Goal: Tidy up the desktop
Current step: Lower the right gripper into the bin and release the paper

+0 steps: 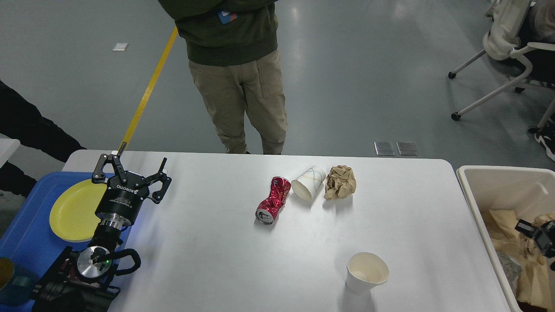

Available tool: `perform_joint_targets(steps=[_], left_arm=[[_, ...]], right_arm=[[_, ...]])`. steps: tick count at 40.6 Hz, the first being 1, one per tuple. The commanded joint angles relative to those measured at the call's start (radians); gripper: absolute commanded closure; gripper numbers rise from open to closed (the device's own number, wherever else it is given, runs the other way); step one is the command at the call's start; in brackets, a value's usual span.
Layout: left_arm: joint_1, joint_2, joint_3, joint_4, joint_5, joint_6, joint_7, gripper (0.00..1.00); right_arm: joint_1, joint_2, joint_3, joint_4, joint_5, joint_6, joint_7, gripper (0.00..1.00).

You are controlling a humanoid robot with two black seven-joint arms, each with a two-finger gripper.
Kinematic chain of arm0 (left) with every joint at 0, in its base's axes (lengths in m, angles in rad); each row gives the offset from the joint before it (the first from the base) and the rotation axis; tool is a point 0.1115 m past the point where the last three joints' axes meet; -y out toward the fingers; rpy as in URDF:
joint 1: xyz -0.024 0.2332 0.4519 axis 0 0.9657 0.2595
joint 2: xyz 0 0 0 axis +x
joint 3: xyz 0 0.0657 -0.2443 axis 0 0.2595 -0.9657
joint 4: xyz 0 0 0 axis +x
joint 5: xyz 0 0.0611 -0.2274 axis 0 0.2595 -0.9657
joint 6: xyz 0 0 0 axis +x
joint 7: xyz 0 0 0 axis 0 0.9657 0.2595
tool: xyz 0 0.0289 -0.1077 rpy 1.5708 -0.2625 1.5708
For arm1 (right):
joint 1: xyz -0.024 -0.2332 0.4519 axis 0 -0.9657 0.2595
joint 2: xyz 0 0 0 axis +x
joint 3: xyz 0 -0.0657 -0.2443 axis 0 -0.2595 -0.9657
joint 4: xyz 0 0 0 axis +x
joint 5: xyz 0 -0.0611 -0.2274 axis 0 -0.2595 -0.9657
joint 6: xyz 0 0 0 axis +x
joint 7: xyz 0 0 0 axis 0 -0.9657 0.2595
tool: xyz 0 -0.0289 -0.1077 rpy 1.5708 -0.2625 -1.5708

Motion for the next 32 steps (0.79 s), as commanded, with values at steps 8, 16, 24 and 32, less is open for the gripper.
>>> perform_joint_targets(steps=[8,16,24,32], left_arm=[[0.0,0.001,0.0,0.0,0.0,0.0,-0.001,0.04],[0.0,-0.001,-0.001,0.0,0.0,0.0,0.0,0.04],[0.0,0.001,-0.001,0.0,0.0,0.0,0.0,0.04],[0.0,0.001,0.0,0.0,0.0,0.0,0.0,0.04]], right_arm=[[-0.067,0.035,0.081,-0.005,0.0,-0.064,-0.011,1.0],[-0.101,0.036,0.084,-0.005,0.0,-0.099,-0.011,1.0],[-0.124,0.036,0.086,-0.004,0.0,-0.183,-0.008,0.52],[-0.14,0.036,0.081,0.001,0.0,-0.216,-0.008,0.0]])
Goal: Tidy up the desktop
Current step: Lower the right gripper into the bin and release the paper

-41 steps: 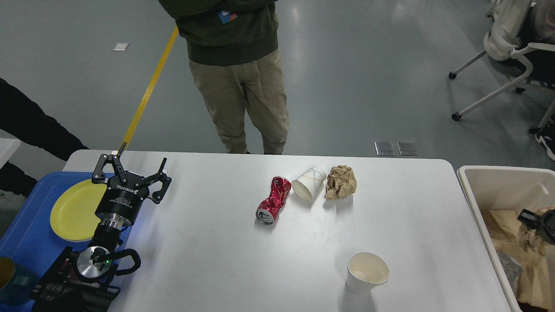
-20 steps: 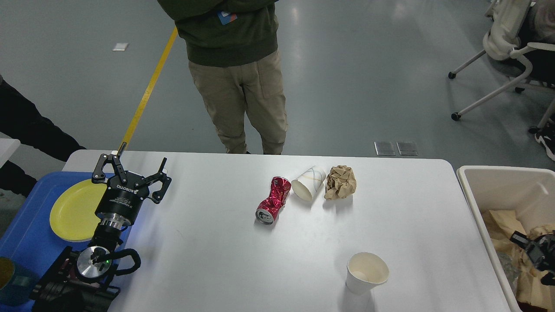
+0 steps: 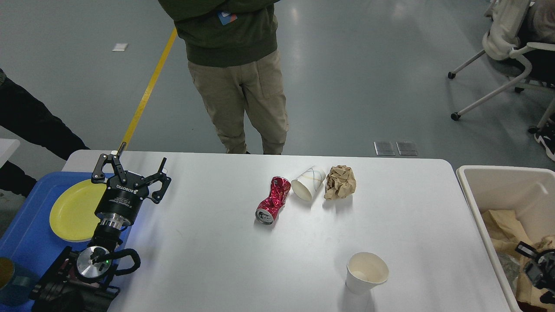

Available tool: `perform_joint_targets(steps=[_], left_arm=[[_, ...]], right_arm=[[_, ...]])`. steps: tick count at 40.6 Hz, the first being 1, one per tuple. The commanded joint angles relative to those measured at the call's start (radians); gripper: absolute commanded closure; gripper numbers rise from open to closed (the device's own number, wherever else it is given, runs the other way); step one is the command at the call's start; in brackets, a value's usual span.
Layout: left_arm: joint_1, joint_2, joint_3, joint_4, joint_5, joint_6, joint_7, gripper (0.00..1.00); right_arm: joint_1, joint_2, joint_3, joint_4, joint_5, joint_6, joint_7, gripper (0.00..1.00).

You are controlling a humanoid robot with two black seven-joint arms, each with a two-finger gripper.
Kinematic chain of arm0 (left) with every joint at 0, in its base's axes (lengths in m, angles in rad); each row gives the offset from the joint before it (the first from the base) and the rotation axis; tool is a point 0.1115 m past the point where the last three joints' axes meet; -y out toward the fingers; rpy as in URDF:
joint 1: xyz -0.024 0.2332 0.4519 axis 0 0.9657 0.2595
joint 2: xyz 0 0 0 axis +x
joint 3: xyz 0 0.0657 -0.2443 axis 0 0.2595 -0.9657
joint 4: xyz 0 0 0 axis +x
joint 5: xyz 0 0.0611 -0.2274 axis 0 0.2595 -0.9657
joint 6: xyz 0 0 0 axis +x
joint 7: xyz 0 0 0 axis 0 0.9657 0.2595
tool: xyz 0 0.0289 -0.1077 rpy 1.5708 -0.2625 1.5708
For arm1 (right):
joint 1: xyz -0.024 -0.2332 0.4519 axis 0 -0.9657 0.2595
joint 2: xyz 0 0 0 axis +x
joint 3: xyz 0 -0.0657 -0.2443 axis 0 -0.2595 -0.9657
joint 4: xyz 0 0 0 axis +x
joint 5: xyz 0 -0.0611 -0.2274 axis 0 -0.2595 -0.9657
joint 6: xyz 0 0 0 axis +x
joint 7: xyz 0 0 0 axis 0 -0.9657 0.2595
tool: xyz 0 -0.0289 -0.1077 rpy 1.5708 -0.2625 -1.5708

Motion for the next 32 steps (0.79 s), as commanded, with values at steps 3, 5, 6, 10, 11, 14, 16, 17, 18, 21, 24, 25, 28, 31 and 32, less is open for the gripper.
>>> perform_joint_targets(steps=[3,5,6,10,11,14,16,17,18,21,24,25,28,31,32], left_arm=[[0.0,0.0,0.0,0.0,0.0,0.0,0.0,0.04],[0.0,0.0,0.002,0.0,0.0,0.0,0.0,0.04],[0.0,0.0,0.0,0.0,0.0,0.002,-0.001,0.04],[0.0,0.0,0.0,0.0,0.0,0.0,-0.001,0.04],[0.0,0.0,0.0,0.0,0.0,0.0,0.0,0.04],[0.0,0.0,0.0,0.0,0.0,0.0,-0.001,0.04],[0.0,0.0,0.002,0.0,0.0,0.002,-0.001,0.04],[0.0,0.0,0.002,0.0,0.0,0.0,0.0,0.04],[0.0,0.0,0.002,0.0,0.0,0.002,-0.001,0.04],[0.0,0.0,0.002,0.0,0.0,0.002,0.0,0.04],[0.0,0.0,0.0,0.0,0.0,0.0,-0.001,0.04],[0.0,0.0,0.002,0.0,0.0,0.0,-0.001,0.04],[0.0,0.0,0.002,0.0,0.0,0.002,0.0,0.04],[0.0,0.0,0.0,0.0,0.0,0.0,0.0,0.04],[0.0,0.0,0.002,0.0,0.0,0.0,0.0,0.04]], right_arm=[[-0.004,-0.006,0.001,0.014,-0.001,-0.005,0.002,0.0],[-0.004,-0.009,-0.001,0.016,-0.001,-0.005,0.002,0.0],[0.008,-0.014,0.001,0.023,-0.001,0.004,0.005,0.0],[0.022,-0.018,-0.001,0.04,-0.001,0.009,0.008,0.0],[0.03,-0.018,-0.001,0.045,-0.002,0.01,0.008,0.0],[0.082,-0.052,-0.008,0.103,-0.009,0.038,0.008,0.0],[0.117,-0.073,-0.01,0.147,-0.015,0.051,0.008,0.0],[0.139,-0.083,-0.01,0.174,-0.018,0.055,0.008,0.0],[0.193,-0.098,-0.019,0.228,-0.022,0.064,0.006,0.0],[0.29,-0.132,-0.05,0.322,-0.047,0.094,0.0,0.0],[0.418,-0.167,-0.109,0.454,-0.097,0.156,-0.001,0.0],[0.486,-0.17,-0.143,0.508,-0.116,0.177,-0.001,0.0],[0.589,-0.173,-0.206,0.588,-0.128,0.206,-0.001,0.0],[0.715,-0.172,-0.286,0.692,-0.128,0.251,0.0,0.0],[0.754,-0.169,-0.307,0.726,-0.128,0.268,0.0,0.0]])
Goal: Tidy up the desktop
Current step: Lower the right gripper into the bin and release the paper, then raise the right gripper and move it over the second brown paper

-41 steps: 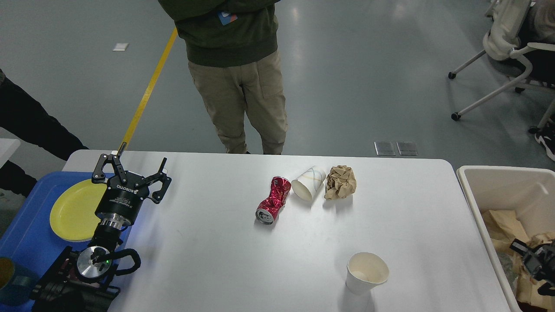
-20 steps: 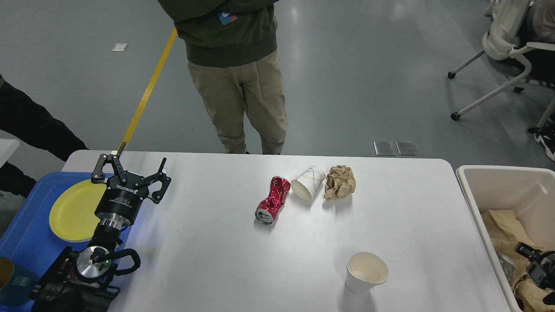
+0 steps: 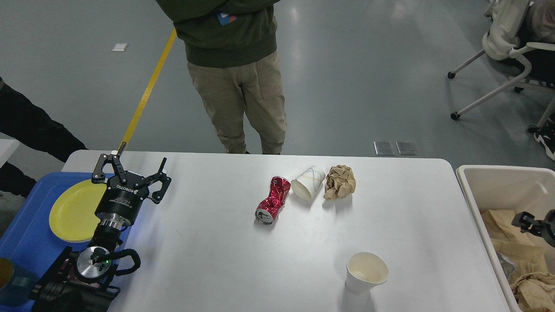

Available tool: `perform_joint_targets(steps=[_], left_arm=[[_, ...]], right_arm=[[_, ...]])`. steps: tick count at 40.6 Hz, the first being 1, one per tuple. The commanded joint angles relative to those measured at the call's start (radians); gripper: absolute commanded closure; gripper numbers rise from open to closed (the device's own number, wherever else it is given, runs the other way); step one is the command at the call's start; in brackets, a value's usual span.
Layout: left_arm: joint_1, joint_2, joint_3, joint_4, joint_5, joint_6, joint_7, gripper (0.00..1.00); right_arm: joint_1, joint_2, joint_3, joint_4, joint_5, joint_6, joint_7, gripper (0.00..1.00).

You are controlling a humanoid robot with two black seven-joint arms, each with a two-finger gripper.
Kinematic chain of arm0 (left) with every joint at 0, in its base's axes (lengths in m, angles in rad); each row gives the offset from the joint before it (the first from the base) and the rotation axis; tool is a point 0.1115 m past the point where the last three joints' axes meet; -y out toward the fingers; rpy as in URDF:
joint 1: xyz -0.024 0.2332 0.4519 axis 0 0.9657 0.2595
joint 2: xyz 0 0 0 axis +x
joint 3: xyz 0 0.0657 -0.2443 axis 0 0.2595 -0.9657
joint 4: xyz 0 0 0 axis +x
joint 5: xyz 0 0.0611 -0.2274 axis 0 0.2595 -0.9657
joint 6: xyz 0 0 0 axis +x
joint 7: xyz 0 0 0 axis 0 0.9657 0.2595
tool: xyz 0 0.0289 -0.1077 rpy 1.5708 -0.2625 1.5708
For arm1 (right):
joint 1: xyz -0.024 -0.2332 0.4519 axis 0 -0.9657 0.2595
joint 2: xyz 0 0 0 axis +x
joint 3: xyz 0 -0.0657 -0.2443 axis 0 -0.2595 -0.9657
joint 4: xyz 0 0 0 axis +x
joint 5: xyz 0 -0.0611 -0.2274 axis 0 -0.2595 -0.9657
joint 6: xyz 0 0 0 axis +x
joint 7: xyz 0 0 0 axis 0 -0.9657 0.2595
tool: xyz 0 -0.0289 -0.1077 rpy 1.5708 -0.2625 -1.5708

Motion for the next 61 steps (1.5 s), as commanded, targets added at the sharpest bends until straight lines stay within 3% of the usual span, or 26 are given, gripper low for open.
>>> perform_joint_targets(steps=[1,13,19,25,35,40,52,61], left_arm=[[0.0,0.0,0.001,0.0,0.0,-0.001,0.001,0.04],[0.0,0.0,-0.001,0.0,0.0,-0.001,0.001,0.04],[0.0,0.0,-0.001,0.0,0.0,0.0,0.001,0.04],[0.0,0.0,0.0,0.0,0.0,0.0,-0.001,0.04],[0.0,0.0,-0.001,0.0,0.0,0.0,-0.001,0.04],[0.0,0.0,-0.001,0.0,0.0,0.0,-0.001,0.04],[0.0,-0.001,-0.001,0.0,0.0,0.0,0.0,0.04],[0.0,-0.001,0.0,0.0,0.0,0.0,0.001,0.04]], right_arm=[[0.267,0.011,-0.155,0.233,-0.007,0.106,0.0,0.0],[0.814,0.182,-0.214,0.534,0.0,0.482,0.0,0.0],[1.036,0.287,-0.177,0.664,0.008,0.591,0.0,0.0],[1.205,0.295,-0.103,0.775,0.041,0.651,0.0,0.0],[1.358,0.338,-0.083,0.938,0.088,0.567,0.019,0.0],[1.371,0.37,-0.08,0.988,0.088,0.49,0.064,0.0],[1.329,0.378,-0.066,0.941,0.088,0.461,0.067,0.0],[1.158,0.395,-0.011,0.846,0.088,0.263,0.064,0.0]])
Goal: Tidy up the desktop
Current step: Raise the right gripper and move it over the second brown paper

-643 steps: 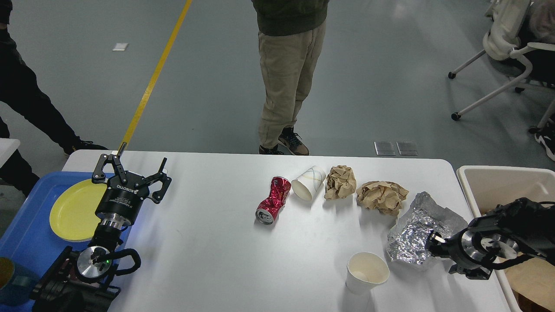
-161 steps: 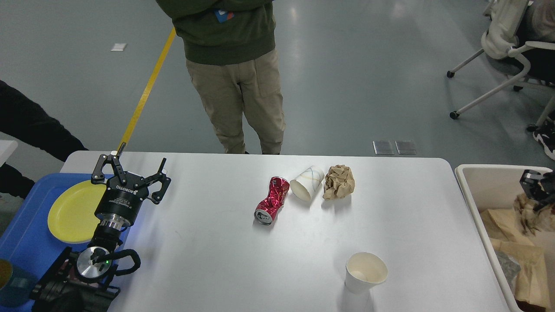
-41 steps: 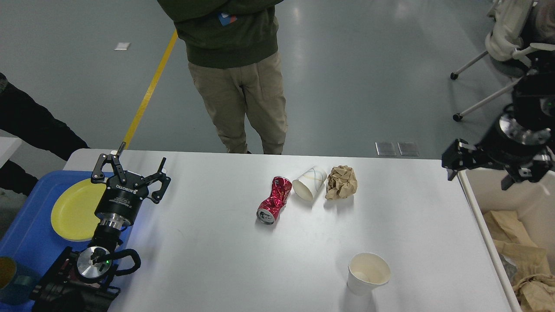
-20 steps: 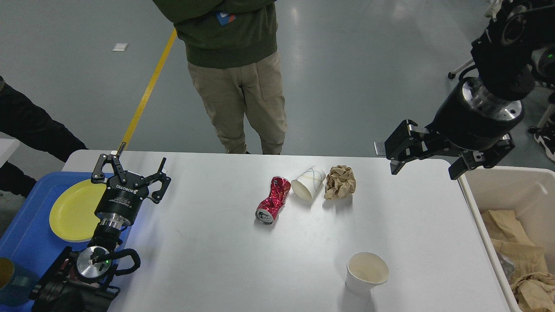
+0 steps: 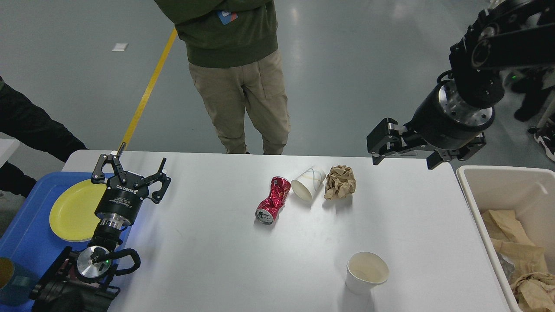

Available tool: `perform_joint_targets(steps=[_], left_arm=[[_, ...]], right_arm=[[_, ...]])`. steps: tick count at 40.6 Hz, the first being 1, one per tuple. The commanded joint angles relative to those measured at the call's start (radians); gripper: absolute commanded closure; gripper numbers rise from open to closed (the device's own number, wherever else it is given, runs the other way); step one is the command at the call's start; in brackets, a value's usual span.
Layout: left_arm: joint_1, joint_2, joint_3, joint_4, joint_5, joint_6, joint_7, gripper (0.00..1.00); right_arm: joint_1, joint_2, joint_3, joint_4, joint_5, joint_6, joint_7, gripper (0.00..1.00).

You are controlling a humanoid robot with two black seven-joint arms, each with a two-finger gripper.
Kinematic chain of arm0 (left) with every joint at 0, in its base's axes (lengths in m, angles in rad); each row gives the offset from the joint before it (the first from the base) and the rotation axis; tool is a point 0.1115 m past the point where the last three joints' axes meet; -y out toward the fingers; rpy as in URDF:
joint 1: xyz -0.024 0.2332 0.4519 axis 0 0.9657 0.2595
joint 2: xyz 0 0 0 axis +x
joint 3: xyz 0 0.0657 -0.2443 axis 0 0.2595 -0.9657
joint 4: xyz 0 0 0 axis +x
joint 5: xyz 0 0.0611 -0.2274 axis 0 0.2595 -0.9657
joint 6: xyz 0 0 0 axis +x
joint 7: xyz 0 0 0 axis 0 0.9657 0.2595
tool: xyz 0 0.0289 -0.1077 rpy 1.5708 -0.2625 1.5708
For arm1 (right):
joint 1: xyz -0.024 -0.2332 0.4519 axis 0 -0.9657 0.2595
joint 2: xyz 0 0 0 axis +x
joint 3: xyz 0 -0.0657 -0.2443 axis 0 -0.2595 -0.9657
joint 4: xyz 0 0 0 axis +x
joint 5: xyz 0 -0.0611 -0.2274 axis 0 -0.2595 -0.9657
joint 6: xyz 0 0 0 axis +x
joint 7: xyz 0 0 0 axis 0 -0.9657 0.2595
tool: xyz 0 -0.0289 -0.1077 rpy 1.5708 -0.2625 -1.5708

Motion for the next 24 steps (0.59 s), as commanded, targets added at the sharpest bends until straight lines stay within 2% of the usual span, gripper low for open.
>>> perform_joint_targets(steps=[1,10,11,19,24], left_arm=[[0.0,0.001,0.001,0.0,0.0,0.0,0.0,0.04],[0.0,-0.001,-0.001,0.0,0.0,-0.002,0.0,0.04],[0.0,-0.001,0.001,0.0,0.0,0.0,0.0,0.04],[0.0,-0.001,0.001,0.0,0.0,-0.002,0.0,0.04],[0.0,-0.001,0.001,0.0,0.0,-0.002,0.0,0.04]], right_arm=[[-0.13,0.01,0.044,-0.082,0.0,-0.115,-0.002,0.0],[-0.496,0.051,0.133,-0.424,0.0,-0.147,-0.007,0.0],[-0.56,0.076,0.145,-0.479,0.0,-0.169,-0.007,0.0],[-0.825,0.105,0.223,-0.638,-0.004,-0.408,-0.005,0.0],[-1.007,0.22,0.242,-0.894,-0.001,-0.422,-0.005,0.0]])
